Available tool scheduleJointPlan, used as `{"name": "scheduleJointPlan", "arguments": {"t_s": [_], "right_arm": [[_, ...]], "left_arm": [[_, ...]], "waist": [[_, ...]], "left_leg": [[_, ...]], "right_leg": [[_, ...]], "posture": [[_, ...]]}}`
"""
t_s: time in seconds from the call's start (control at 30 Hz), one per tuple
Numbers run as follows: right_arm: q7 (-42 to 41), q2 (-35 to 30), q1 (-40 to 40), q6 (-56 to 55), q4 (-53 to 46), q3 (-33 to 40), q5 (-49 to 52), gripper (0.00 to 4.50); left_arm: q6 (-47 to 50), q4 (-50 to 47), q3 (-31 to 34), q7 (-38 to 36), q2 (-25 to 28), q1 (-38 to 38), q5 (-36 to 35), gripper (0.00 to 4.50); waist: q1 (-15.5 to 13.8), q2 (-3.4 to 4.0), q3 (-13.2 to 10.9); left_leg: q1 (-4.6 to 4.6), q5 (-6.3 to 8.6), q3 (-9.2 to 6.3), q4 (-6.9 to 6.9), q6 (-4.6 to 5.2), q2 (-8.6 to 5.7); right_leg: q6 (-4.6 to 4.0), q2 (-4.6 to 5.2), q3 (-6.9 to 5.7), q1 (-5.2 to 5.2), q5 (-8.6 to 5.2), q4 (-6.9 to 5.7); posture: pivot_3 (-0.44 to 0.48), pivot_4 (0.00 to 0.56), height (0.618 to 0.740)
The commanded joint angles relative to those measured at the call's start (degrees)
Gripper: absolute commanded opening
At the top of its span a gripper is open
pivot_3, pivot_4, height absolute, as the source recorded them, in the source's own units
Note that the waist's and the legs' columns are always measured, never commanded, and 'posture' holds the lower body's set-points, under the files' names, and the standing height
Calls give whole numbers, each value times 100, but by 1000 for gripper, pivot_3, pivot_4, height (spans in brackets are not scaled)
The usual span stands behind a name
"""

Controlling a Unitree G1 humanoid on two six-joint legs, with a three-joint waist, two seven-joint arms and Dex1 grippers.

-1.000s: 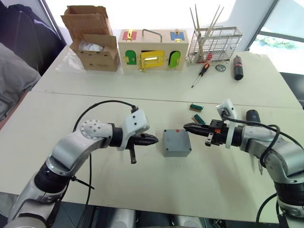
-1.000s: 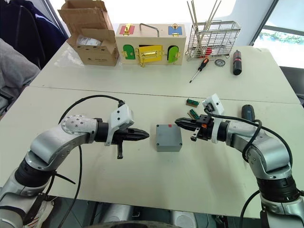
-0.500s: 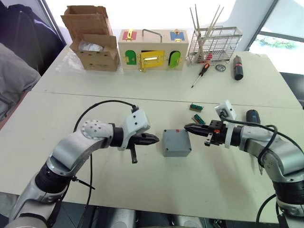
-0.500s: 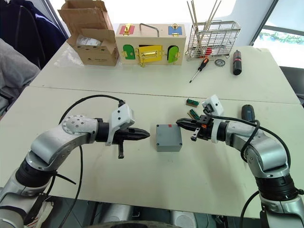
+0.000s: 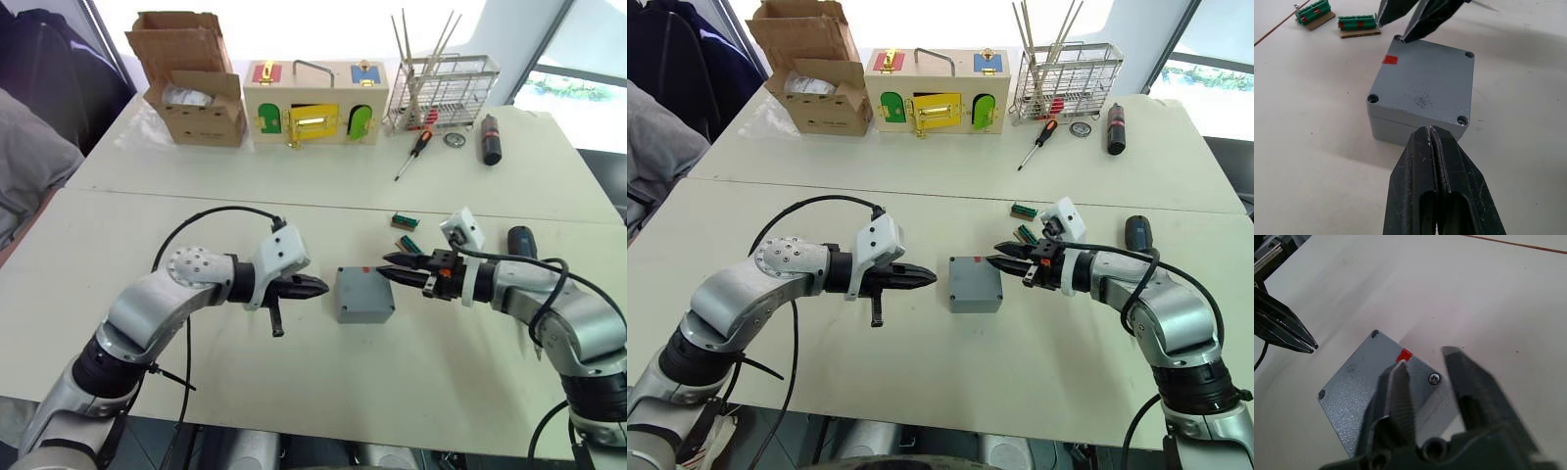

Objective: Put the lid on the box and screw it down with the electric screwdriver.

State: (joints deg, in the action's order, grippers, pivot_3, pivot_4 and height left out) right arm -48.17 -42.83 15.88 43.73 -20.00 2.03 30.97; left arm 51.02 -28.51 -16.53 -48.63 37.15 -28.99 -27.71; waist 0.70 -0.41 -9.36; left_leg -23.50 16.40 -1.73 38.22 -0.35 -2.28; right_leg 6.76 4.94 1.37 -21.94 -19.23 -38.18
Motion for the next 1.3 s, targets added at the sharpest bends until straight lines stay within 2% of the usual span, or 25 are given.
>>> {"name": "scheduleJointPlan", "arguments": {"t_s": [0.03,0.1,0.13,0.23,0.33,0.43,0.57,0.67,0.7,0.77,0.93,1.07,1.3], "right_arm": [[-68,-126,33,-72,-72,154,25,3408],[-58,-166,82,-84,-41,229,28,4208],[-13,-170,144,-61,2,321,56,4468],[128,-180,460,355,191,724,397,4468],[347,-499,1492,1394,874,1486,1029,4468],[329,-1076,2076,1307,1575,1586,705,4468],[-632,-2704,2088,1433,2199,637,56,4468],[-909,-3350,2446,2409,2656,-68,-86,4468],[-1300,-3671,2623,2955,2744,-545,-42,4468],[-1936,-4034,2806,3341,2875,-1077,6,4468],[-2331,-4096,3334,3640,3537,-2285,-696,4468],[-2399,-3715,3767,3873,4249,-3027,-1185,4468],[-2449,-2926,4451,3517,5911,-3710,-2011,4468]], "left_arm": [[-55,-142,35,-28,-2,-96,-21,0],[-66,-142,32,-27,-11,-95,-19,0],[-72,-145,33,-23,-18,-96,-19,0],[-66,-128,128,-4,-81,-137,-90,0],[60,-100,447,31,-310,-361,-428,0],[-92,-189,239,-10,-242,-551,-217,0],[-180,-413,22,-33,-430,-751,-289,0],[-274,-335,-110,-43,-613,-724,-288,0],[-400,-286,-205,-99,-616,-672,-210,0],[-569,-231,-364,-142,-636,-642,-72,0],[-835,-129,-570,50,-991,-624,135,0],[-765,-185,-464,366,-1383,-437,30,0],[-558,-373,-330,699,-1557,-122,-58,0]], "waist": [[0,0,0],[-1,0,0],[0,0,0],[0,0,0],[0,0,-1],[-19,0,-1],[-57,0,-1],[3,2,0],[23,5,-2],[27,15,-1],[5,15,-1],[-7,15,-1],[-7,15,-1]], "left_leg": [[0,0,0,0,0,0],[0,0,0,0,0,0],[0,0,0,0,0,0],[0,0,0,1,0,0],[-1,0,2,2,0,0],[-1,0,1,0,0,0],[-4,5,-2,-7,9,-4],[-5,8,17,2,14,-7],[-3,9,22,6,16,-6],[-2,23,25,4,41,-2],[-2,23,24,-2,42,9],[-10,19,26,1,33,2],[-16,4,26,1,8,2]], "right_leg": [[0,0,0,0,0,0],[0,0,0,0,0,0],[0,0,0,0,0,0],[0,0,0,0,0,0],[0,0,0,0,0,0],[0,1,-2,-2,0,0],[0,7,-4,2,0,7],[0,12,2,2,0,9],[0,14,5,2,0,9],[0,12,8,-3,0,8],[-1,3,8,-13,-1,6],[-1,9,8,-21,-1,6],[-1,8,8,-30,0,3]], "posture": [[0,150,740],[0,150,740],[0,150,740],[0,150,740],[0,150,740],[0,150,740],[0,150,740],[0,150,740],[0,150,740],[0,150,740],[0,150,740],[0,150,740],[0,150,740]]}}
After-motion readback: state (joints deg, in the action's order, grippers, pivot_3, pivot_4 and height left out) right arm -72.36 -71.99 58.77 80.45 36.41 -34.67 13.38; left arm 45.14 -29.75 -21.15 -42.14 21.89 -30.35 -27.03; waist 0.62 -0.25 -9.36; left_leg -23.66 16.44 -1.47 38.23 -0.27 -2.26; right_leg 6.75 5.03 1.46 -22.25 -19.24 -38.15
